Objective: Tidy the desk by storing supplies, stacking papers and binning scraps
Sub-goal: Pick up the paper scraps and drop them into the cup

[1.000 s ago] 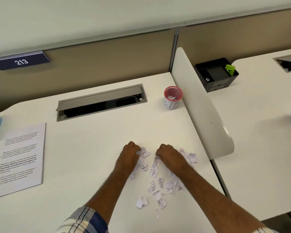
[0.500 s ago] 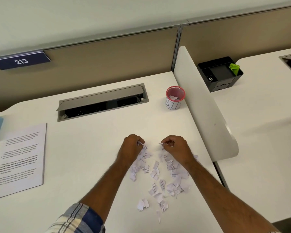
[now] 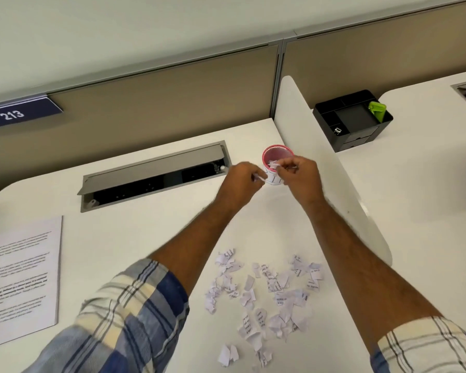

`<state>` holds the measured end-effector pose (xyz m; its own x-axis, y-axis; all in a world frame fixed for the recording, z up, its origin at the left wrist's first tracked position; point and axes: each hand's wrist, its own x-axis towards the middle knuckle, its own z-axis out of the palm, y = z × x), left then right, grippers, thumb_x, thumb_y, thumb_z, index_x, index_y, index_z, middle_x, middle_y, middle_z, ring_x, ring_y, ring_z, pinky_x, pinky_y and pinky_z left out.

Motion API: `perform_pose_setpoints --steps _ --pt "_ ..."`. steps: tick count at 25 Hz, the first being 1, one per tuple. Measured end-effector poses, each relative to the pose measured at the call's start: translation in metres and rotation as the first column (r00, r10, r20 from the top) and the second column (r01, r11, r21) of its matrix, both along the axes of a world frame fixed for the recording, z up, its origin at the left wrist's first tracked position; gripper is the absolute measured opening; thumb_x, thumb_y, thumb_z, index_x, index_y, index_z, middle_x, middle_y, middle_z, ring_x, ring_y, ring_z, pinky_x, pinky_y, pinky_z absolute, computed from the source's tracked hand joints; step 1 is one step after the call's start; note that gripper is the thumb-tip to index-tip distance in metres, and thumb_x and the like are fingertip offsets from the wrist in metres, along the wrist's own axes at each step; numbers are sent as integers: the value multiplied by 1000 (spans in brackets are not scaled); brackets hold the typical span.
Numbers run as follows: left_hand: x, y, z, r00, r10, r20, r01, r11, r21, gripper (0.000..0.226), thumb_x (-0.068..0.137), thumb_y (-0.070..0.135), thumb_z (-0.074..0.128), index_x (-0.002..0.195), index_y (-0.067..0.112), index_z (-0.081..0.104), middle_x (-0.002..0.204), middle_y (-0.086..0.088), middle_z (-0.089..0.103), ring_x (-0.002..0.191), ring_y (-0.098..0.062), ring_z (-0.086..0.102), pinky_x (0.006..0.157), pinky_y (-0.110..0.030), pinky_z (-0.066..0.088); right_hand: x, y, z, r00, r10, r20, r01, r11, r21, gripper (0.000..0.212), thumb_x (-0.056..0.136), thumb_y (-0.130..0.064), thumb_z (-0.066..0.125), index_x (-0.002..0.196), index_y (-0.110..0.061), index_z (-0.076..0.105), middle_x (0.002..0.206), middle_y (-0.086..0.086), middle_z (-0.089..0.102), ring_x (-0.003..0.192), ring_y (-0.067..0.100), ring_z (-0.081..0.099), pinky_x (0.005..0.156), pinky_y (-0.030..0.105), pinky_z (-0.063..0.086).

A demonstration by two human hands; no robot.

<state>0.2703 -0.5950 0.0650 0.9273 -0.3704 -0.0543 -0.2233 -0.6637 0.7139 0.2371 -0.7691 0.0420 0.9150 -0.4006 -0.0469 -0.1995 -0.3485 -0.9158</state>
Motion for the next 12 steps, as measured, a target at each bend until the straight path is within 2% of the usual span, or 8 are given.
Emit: perform_pose_setpoints --steps 3,6,8,10,12 --pt "37 -30 14 1000 4 10 -3 1000 -18 13 85 7 76 94 14 82 94 -1 77 83 -14 72 67 -10 52 27 -13 1 999 -46 -13 45 997 -63 16 86 -17 77 100 -9 77 96 8 77 86 25 74 81 39 63" --pt "59 -52 17 999 -3 -32 3 1000 5 22 84 11 80 105 11 77 103 -4 75 91 -18 71 76 -23 57 39 -20 0 996 -36 -80 24 989 -145 25 90 -22 76 110 -8 75 104 7 77 93 26 73 86 40 63" --pt "65 -61 10 996 -23 -85 23 1000 2 33 83 12 81 115 10 72 113 -4 73 98 -19 69 82 -25 56 41 -22 -2 994 -28 -109 7 983 -184 31 91 -26 76 118 -10 74 112 7 76 97 25 73 91 41 61" --pt "65 -64 0 991 -33 -130 32 999 -15 38 84 8 80 120 10 69 117 -4 71 104 -18 68 89 -28 57 36 -21 -5 993 -18 -116 -7 978 -208 31 94 -20 72 124 -11 72 121 7 74 106 26 71 97 43 58" --pt "63 -62 -9 989 -8 -147 1 999 -42 34 84 1 75 116 12 70 113 -2 72 104 -17 69 89 -28 58 30 -19 -6 996 -17 -86 -3 974 -225 29 96 -13 68 125 -11 71 124 7 73 111 26 70 102 44 56"
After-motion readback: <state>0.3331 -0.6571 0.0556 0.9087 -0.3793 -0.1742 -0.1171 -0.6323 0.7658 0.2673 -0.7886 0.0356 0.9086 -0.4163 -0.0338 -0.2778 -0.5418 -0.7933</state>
